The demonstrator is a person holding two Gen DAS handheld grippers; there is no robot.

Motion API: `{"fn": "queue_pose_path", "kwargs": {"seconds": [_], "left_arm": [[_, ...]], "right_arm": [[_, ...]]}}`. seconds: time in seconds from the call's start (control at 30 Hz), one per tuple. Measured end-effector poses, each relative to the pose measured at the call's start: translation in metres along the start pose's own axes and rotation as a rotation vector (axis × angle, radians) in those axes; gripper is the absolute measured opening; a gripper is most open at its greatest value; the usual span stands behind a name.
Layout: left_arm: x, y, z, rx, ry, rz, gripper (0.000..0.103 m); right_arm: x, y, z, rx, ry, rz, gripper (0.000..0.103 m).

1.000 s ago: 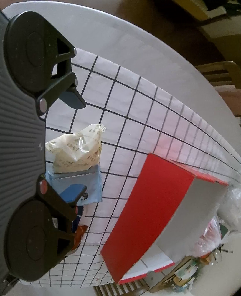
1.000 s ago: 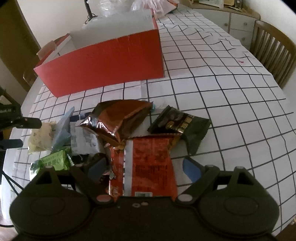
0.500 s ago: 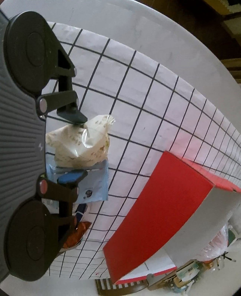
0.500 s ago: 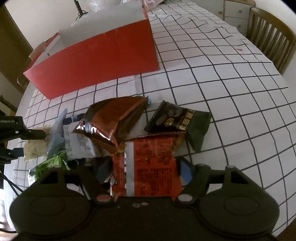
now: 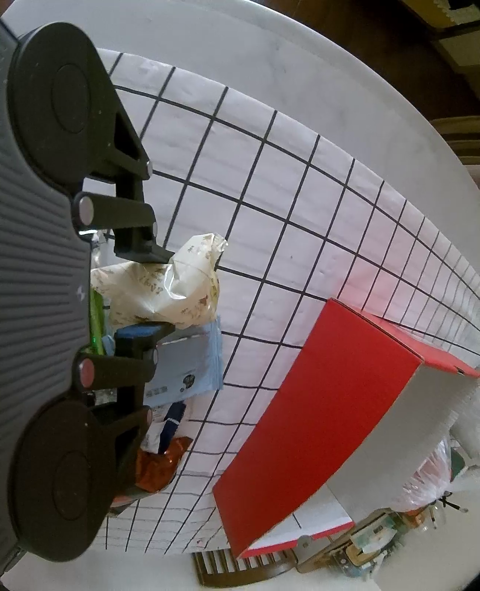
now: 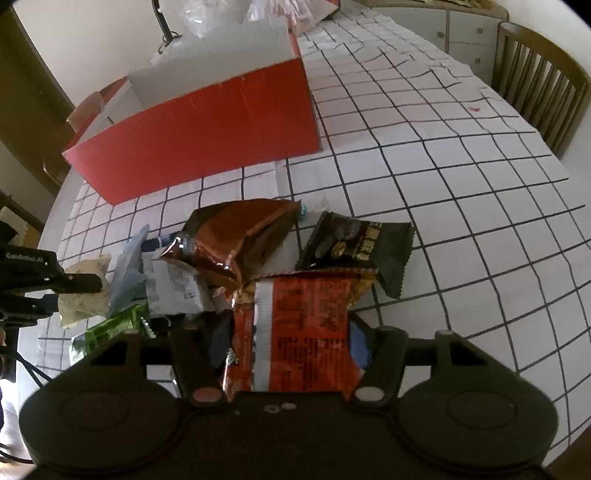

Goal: Organize snacks
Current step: 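Carry both bags over the red box and open both tools to drop them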

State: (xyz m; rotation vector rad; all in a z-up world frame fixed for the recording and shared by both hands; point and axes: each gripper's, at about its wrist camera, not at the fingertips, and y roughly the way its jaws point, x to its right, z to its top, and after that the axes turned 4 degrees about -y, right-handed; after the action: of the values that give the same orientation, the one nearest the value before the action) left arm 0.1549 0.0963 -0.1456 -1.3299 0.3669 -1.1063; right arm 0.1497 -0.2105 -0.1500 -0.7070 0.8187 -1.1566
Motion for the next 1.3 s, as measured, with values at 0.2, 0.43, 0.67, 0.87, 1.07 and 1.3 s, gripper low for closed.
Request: {"fn": "queue_pose_path", "kwargs": {"seconds": [0.2, 0.43, 0.67, 0.87, 1.07, 1.3], "left_arm": [[0.0, -0.019, -0.011, 0.028, 0.02, -0.038, 0.031], [0.011, -0.054, -0.024, 0.087, 0.09, -0.082, 0.031], [0.03, -0.09, -0.027, 0.146, 0.183, -0.101, 0.031], [0.054, -0.119, -0.018, 0.219, 0.266, -0.099, 0.031], [0.081, -0.129, 0.002, 0.266, 0.324, -0.103, 0.031], [0.109, -0.112, 0.042, 0.266, 0.352, -0.064, 0.031]], "right_arm": [[0.002, -0.022, -0.003, 0.043, 0.01, 0.001, 0.062], [0.0, -0.057, -0.001, 0.106, 0.003, 0.026, 0.062], [-0.011, -0.089, 0.015, 0.174, -0.063, 0.052, 0.062], [-0.026, -0.109, 0.046, 0.254, -0.138, 0.068, 0.062], [-0.038, -0.114, 0.085, 0.3, -0.19, 0.075, 0.062], [-0.04, -0.088, 0.136, 0.296, -0.217, 0.071, 0.062]]}}
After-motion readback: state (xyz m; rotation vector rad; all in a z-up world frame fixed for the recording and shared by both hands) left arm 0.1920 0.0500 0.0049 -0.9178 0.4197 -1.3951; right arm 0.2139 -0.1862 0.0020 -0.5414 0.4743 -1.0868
